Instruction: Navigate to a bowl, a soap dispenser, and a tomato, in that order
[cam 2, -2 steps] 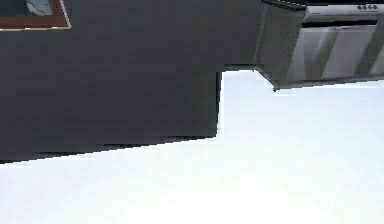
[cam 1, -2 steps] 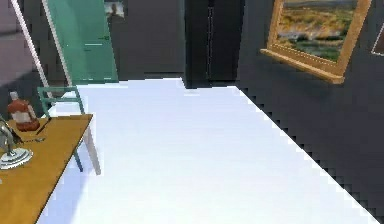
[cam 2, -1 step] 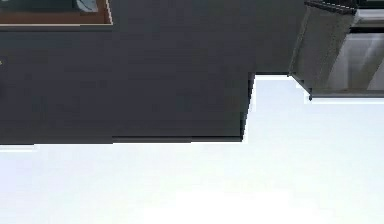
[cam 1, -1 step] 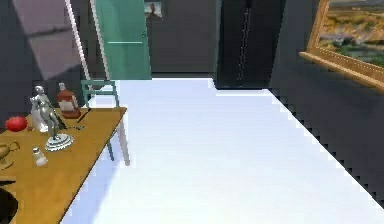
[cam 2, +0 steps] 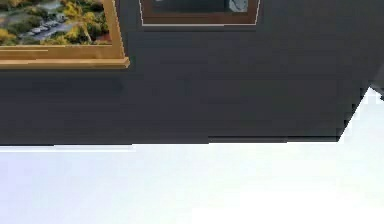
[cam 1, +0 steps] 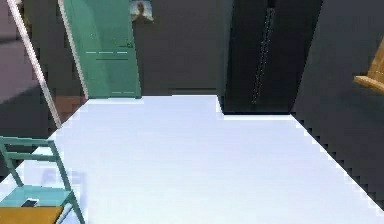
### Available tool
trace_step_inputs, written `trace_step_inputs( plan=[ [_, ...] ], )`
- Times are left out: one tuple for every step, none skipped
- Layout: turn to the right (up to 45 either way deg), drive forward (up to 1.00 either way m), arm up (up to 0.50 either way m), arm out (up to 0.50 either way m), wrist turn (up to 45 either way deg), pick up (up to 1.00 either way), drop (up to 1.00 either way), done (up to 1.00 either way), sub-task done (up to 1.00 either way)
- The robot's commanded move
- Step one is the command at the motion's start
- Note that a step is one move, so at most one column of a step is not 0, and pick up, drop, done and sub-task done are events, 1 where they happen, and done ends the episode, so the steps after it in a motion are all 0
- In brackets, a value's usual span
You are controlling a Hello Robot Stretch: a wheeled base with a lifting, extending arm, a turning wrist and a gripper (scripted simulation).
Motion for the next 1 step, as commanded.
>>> trace_step_inputs(
  plan=[
    [0.0,0.85,0.0,0.0,0.0,0.0,0.0,0.0,0.0]
  ],
)
